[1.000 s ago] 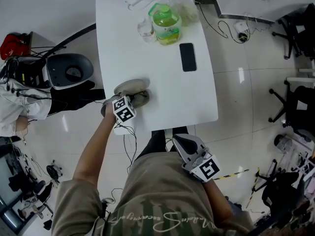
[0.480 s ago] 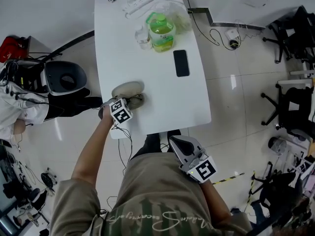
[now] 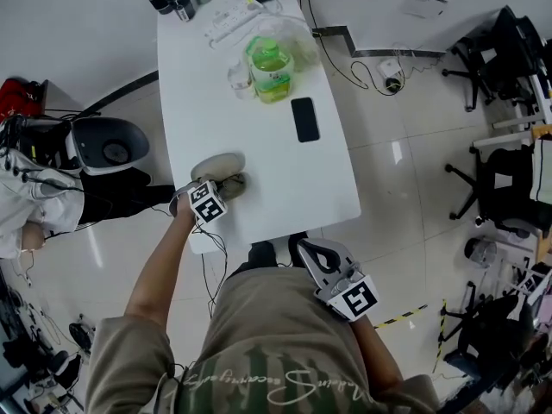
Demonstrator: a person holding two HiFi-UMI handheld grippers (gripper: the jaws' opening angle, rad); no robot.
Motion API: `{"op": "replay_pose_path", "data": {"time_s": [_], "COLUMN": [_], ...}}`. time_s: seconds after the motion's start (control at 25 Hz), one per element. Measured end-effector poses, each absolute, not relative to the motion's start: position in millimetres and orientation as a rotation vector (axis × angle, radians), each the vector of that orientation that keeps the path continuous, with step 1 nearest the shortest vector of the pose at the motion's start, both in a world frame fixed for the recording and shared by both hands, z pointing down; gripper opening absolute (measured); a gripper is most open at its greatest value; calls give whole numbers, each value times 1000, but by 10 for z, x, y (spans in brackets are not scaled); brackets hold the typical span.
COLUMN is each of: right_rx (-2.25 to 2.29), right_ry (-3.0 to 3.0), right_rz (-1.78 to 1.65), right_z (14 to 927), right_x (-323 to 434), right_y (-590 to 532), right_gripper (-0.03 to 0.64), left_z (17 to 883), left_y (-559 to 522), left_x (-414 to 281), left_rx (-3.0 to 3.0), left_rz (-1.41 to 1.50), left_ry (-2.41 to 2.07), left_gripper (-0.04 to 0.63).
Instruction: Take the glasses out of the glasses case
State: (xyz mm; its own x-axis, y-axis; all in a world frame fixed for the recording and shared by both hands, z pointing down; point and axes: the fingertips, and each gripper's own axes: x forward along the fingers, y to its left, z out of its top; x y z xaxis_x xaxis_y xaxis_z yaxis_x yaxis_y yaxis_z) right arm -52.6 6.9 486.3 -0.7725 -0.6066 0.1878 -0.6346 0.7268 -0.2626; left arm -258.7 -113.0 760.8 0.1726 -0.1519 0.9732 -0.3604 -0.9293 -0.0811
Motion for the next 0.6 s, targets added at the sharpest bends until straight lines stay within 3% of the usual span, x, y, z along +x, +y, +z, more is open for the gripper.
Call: {"op": "replay_pose_path", "data": {"time_s": [0.6], "right_rx": [1002], "right_ry": [-2864], "right_rz": [465], "right_z": [4819], "right_x": [-680], "right_y": [141], "right_gripper": [12], "left_z": [7409], "left_y": [-1081], "left_x": [-2662], "left_rx": [2313], "left_rz": [1837], "left_ry": [-560], "left_gripper": [28]}}
